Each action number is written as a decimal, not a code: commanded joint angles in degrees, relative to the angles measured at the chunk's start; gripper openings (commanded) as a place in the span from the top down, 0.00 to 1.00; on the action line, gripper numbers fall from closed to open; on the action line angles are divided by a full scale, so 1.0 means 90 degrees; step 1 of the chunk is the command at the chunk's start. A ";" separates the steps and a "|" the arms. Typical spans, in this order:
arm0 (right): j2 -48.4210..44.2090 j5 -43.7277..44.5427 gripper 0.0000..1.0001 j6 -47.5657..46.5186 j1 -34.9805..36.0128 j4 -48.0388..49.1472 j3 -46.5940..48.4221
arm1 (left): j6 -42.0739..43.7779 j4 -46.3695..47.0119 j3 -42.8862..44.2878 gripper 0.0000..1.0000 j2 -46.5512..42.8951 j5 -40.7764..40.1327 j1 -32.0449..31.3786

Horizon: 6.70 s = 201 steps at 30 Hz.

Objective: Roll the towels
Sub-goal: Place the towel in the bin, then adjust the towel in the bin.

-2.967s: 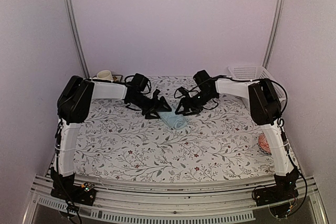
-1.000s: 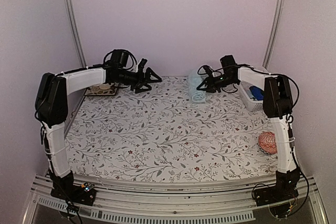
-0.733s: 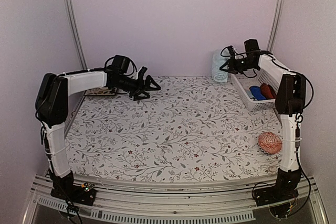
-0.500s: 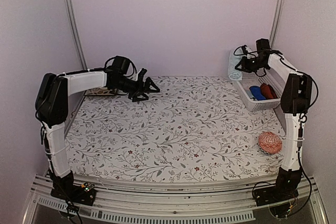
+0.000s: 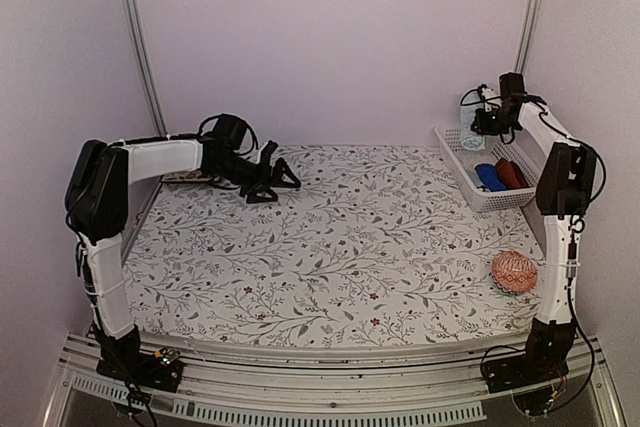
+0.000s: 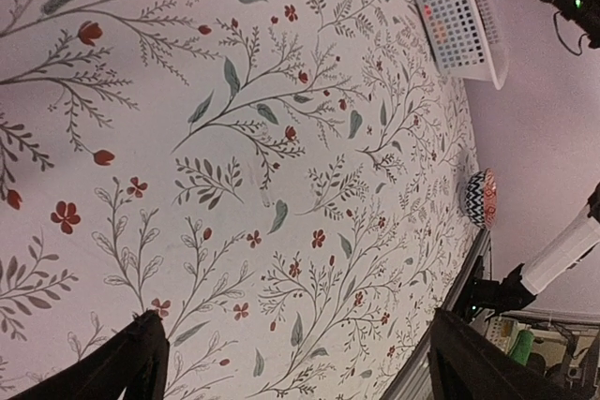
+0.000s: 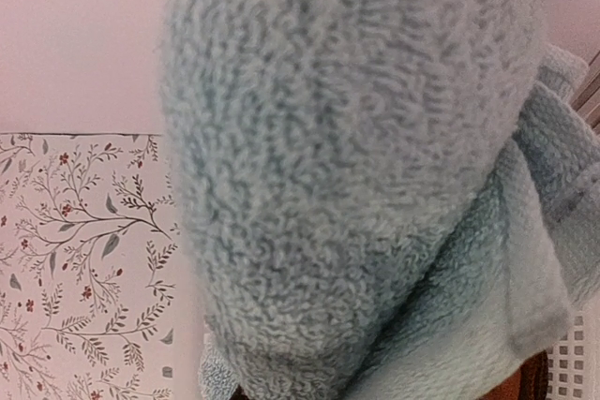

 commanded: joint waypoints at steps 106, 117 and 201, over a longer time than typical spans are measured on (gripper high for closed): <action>0.0608 -0.0278 0.70 -0.0757 0.0161 -0.0047 -0.1457 | 0.0323 -0.0237 0.0031 0.03 0.0390 0.0407 0.0307; 0.0893 -0.0310 0.72 -0.0746 0.0203 -0.0233 -0.1274 | 0.0325 -0.0171 0.0017 0.03 0.0411 0.0482 0.0271; 0.0094 0.0894 0.67 -0.1004 0.0826 -0.0320 -0.1983 | 0.0477 -0.0234 0.0086 0.03 0.0001 -0.0663 0.0509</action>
